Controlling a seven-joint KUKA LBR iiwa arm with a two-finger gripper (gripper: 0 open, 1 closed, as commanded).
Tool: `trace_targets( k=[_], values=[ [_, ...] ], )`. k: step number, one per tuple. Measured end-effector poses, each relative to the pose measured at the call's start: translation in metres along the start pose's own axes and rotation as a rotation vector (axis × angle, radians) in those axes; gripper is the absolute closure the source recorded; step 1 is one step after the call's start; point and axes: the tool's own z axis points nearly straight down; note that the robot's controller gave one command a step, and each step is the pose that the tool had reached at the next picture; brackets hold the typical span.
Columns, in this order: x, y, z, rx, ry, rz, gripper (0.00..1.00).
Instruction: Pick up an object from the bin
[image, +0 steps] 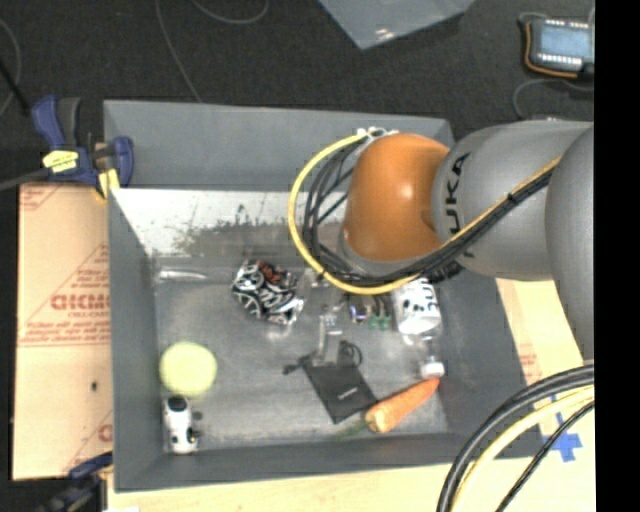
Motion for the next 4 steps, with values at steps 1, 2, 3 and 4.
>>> trace_targets(
  k=[1, 2, 3, 4],
  values=[
    [-0.001, 0.000, -0.005, -0.001, -0.007, 0.001, 0.00],
    [0.006, -0.013, 0.026, -0.002, -0.010, 0.067, 0.00],
    [0.012, -0.020, 0.063, 0.000, -0.009, 0.096, 0.00],
    [0.015, -0.025, 0.084, -0.003, -0.006, 0.170, 0.00]
  ],
)
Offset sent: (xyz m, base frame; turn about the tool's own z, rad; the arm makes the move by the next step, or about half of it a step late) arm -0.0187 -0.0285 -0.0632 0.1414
